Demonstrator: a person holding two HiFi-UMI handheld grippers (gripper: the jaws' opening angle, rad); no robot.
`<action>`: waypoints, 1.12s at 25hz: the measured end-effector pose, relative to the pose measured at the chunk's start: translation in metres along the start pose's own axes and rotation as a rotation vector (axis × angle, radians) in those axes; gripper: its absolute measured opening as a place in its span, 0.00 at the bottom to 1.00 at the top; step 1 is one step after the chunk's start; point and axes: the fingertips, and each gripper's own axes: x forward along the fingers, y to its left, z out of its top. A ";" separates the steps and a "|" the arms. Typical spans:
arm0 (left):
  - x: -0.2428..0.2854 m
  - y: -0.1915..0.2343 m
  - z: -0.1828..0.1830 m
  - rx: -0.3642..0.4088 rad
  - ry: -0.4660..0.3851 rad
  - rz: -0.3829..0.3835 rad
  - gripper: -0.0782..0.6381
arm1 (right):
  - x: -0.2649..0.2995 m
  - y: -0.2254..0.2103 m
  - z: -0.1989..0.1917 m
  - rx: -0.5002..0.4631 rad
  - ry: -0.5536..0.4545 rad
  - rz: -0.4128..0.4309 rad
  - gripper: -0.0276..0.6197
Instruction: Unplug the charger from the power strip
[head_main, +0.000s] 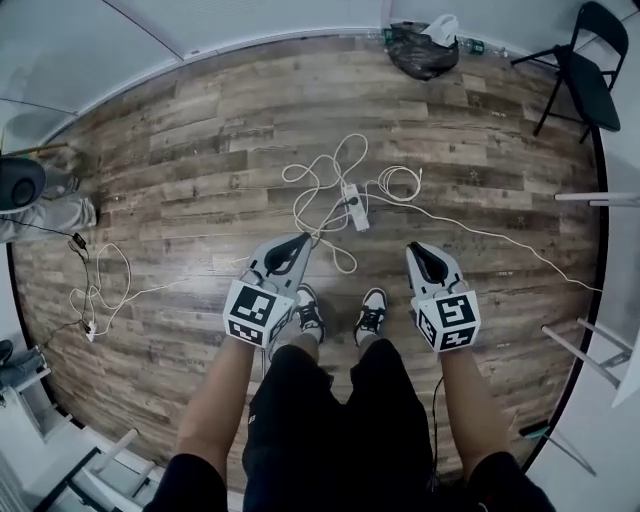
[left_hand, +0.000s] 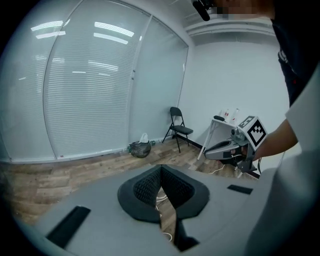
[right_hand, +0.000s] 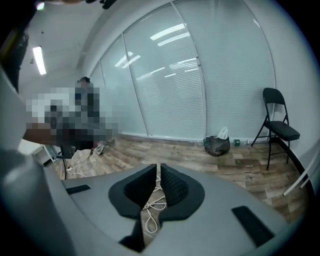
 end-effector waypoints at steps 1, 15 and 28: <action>0.021 0.008 -0.019 0.012 0.011 -0.003 0.13 | 0.022 -0.004 -0.017 -0.004 0.008 -0.002 0.09; 0.251 0.080 -0.308 0.087 0.132 -0.140 0.13 | 0.273 -0.059 -0.323 -0.022 0.118 0.039 0.25; 0.411 0.106 -0.457 0.148 0.180 -0.309 0.13 | 0.402 -0.066 -0.492 -0.086 0.175 0.071 0.34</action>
